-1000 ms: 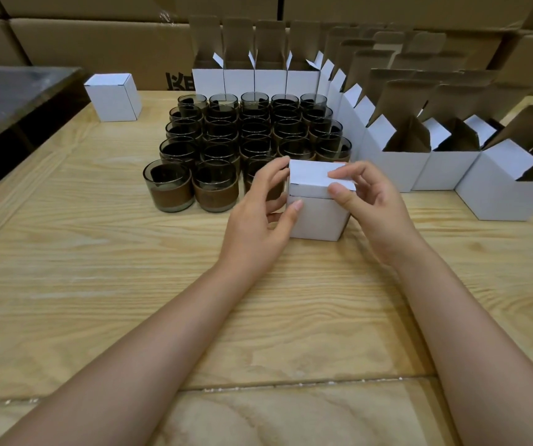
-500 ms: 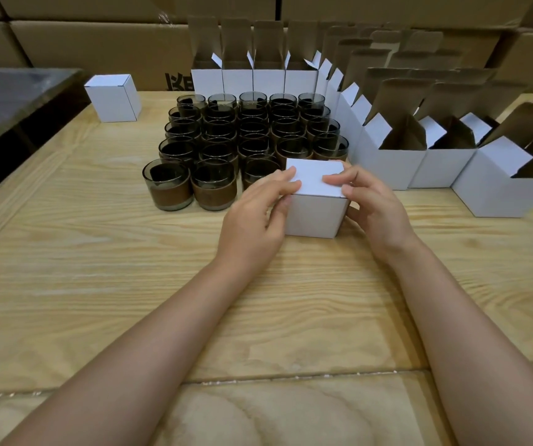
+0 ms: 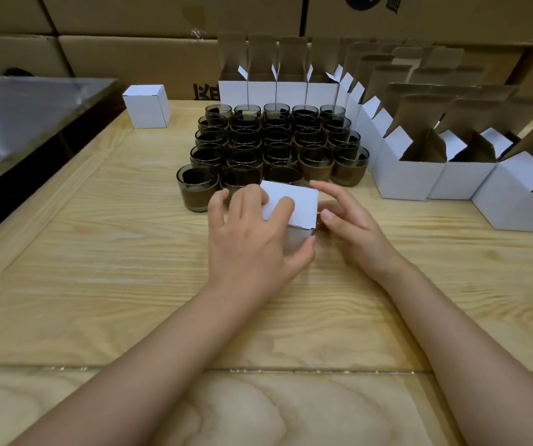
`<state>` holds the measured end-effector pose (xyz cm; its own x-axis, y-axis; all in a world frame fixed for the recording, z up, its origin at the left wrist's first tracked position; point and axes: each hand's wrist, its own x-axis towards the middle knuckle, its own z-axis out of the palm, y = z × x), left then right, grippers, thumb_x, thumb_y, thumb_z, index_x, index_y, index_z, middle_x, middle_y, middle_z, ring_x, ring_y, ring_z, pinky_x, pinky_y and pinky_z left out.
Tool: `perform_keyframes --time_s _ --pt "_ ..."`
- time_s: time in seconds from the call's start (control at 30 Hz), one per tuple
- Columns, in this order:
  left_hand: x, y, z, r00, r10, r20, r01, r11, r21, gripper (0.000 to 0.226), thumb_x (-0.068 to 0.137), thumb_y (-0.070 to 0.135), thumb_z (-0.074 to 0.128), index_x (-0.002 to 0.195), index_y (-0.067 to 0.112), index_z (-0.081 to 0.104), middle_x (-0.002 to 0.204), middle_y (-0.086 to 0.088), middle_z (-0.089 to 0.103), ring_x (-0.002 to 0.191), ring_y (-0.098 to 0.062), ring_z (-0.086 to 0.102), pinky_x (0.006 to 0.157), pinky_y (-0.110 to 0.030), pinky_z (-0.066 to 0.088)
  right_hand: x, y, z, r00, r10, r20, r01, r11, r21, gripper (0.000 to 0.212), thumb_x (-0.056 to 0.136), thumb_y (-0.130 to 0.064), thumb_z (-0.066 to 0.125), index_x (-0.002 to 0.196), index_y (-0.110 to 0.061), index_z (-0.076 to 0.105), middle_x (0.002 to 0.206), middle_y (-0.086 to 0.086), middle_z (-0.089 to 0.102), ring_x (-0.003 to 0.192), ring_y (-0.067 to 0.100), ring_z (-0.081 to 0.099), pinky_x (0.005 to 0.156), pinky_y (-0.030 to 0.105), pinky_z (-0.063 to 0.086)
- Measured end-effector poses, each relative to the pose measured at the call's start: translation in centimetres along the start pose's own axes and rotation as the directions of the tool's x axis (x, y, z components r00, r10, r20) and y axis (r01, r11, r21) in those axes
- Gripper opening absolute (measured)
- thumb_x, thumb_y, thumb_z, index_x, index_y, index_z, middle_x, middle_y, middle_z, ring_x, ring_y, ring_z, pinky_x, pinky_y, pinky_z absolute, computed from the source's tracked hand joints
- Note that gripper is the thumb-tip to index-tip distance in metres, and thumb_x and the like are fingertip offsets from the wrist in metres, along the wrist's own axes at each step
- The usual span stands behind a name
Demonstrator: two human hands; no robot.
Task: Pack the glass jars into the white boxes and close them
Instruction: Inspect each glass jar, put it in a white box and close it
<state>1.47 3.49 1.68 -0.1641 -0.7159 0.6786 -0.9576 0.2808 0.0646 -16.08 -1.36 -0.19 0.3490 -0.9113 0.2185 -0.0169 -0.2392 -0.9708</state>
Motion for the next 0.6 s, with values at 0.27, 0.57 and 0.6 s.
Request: perform_keyframes --time_s 0.27,0.57,0.6 --pt "-3.6 -7.3 -3.8 0.990 -0.121 -0.067 0.128 0.985 0.112 0.042 0.068 0.046 0.058 0.082 0.007 0.064 0.086 -0.013 0.058 0.077 -0.032 0.058 0.086 -0.042 0.032 -0.2 0.1 0.0 0.998 0.030 -0.062 -0.039 0.990 -0.136 0.049 0.087 -0.030 0.049 0.132 -0.012 0.051 0.109 0.017 0.068 0.107 0.026 0.063 0.098 0.033 0.048" --pt "0.3 -18.4 -2.2 0.883 -0.470 0.010 0.466 0.879 0.104 0.050 0.074 0.047 0.057 0.108 0.011 0.060 0.104 -0.010 0.056 0.094 -0.035 0.053 0.084 -0.041 0.034 0.0 0.4 -0.1 0.996 0.045 -0.074 -0.061 0.971 -0.229 0.044 0.085 -0.035 0.053 0.128 -0.023 0.055 0.103 0.003 0.072 0.105 0.015 0.066 0.096 0.032 0.047" --pt "1.2 -19.8 -1.3 0.876 -0.483 0.002 0.480 0.872 0.094 0.046 0.078 0.045 0.060 0.111 0.012 0.058 0.106 -0.010 0.057 0.095 -0.035 0.053 0.081 -0.040 0.034 0.0 0.4 -0.1 0.996 0.046 -0.079 -0.063 0.971 -0.232 0.045 0.085 -0.035 0.054 0.128 -0.023 0.055 0.103 0.004 0.072 0.105 0.016 0.066 0.095 0.034 0.048"
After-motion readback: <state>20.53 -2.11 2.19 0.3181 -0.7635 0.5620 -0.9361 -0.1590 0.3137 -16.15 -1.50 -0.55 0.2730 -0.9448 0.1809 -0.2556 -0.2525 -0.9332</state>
